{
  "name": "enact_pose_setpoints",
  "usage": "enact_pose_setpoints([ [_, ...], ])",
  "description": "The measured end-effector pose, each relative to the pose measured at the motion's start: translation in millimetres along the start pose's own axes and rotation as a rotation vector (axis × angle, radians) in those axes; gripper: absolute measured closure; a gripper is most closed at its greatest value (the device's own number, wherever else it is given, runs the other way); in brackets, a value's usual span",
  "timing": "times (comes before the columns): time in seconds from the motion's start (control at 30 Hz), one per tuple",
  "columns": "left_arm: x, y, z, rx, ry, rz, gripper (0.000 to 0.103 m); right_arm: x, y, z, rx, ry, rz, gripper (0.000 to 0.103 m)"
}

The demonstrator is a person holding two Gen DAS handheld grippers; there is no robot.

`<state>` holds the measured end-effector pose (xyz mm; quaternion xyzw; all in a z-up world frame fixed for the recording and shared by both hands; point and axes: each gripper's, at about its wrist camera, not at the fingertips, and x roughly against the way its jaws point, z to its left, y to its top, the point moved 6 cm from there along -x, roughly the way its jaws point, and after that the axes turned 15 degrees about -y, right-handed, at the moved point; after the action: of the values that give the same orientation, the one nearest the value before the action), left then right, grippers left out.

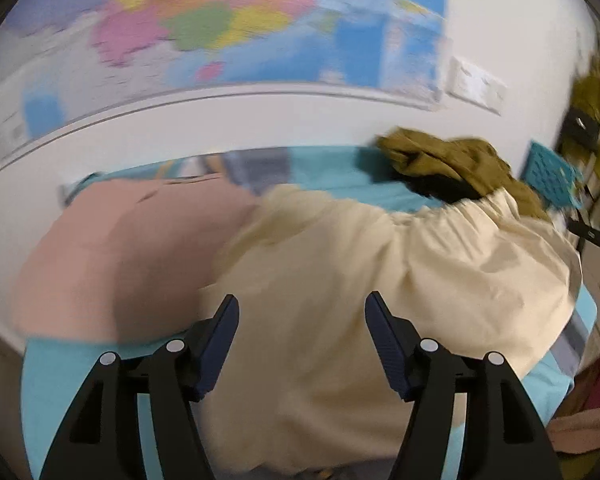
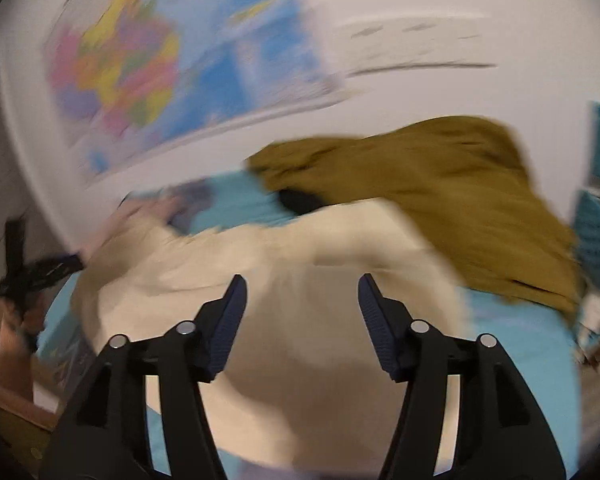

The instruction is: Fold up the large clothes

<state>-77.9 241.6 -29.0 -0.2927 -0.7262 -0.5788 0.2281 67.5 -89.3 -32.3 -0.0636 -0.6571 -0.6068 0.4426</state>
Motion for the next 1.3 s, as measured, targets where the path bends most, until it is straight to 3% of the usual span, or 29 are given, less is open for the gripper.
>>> enact_pose_setpoints([
  [0.1, -40, 3, -6, -0.03, 0.01, 0.08, 0.041, -47, -1, 40, 0.102, 0.016, 0.084, 0.042],
  [0.13, -55, 3, -4, -0.023, 0.02, 0.113, 0.046, -63, -3, 46, 0.127, 0.001, 0.118, 0.043],
  [0.2, -74, 3, 3, -0.012, 0.074, 0.149, 0.056, -89, -7, 55, 0.183, -0.058, 0.16, 0.067],
  [0.23, -80, 4, 6, -0.011, 0.096, 0.158, 0.064, -95, -7, 56, 0.197, -0.071, 0.162, 0.089],
  [0.27, -83, 5, 10, 0.0, 0.11, 0.162, 0.073, -99, -4, 55, 0.201, -0.087, 0.155, 0.099],
  [0.37, -81, 13, 21, 0.045, 0.102, 0.144, 0.088, -91, 15, 49, 0.163, -0.086, 0.091, 0.101],
  [0.47, -73, 23, 30, 0.097, 0.072, 0.105, 0.092, -73, 43, 41, 0.098, -0.104, -0.032, 0.102],
  [0.53, -74, 27, 34, 0.118, 0.069, 0.091, 0.092, -81, 48, 41, 0.097, -0.116, -0.029, 0.102],
  [0.6, -82, 29, 40, 0.141, 0.078, 0.102, 0.092, -108, 33, 42, 0.105, -0.113, 0.069, 0.102],
  [0.7, -88, 27, 41, 0.135, 0.097, 0.11, 0.087, -126, 15, 42, 0.147, -0.136, 0.139, 0.101],
  [0.8, -85, 28, 36, 0.117, 0.097, 0.099, 0.078, -117, 14, 38, 0.117, -0.124, 0.134, 0.096],
  [0.87, -80, 29, 30, 0.097, 0.1, 0.083, 0.058, -108, 16, 39, 0.093, -0.104, 0.118, 0.069],
  [0.97, -70, 27, 21, 0.071, 0.129, 0.052, 0.054, -87, 21, 42, 0.086, -0.08, 0.058, 0.051],
  [1.13, -57, 20, 7, 0.015, 0.16, 0.032, 0.046, -53, 19, 57, 0.097, 0.002, 0.0, 0.048],
  [1.23, -55, 17, 3, -0.005, 0.157, 0.034, 0.046, -50, 5, 72, 0.148, 0.06, 0.02, 0.046],
  [1.3, -57, 14, 4, -0.001, 0.152, 0.043, 0.046, -57, -3, 73, 0.158, 0.045, 0.039, 0.046],
])
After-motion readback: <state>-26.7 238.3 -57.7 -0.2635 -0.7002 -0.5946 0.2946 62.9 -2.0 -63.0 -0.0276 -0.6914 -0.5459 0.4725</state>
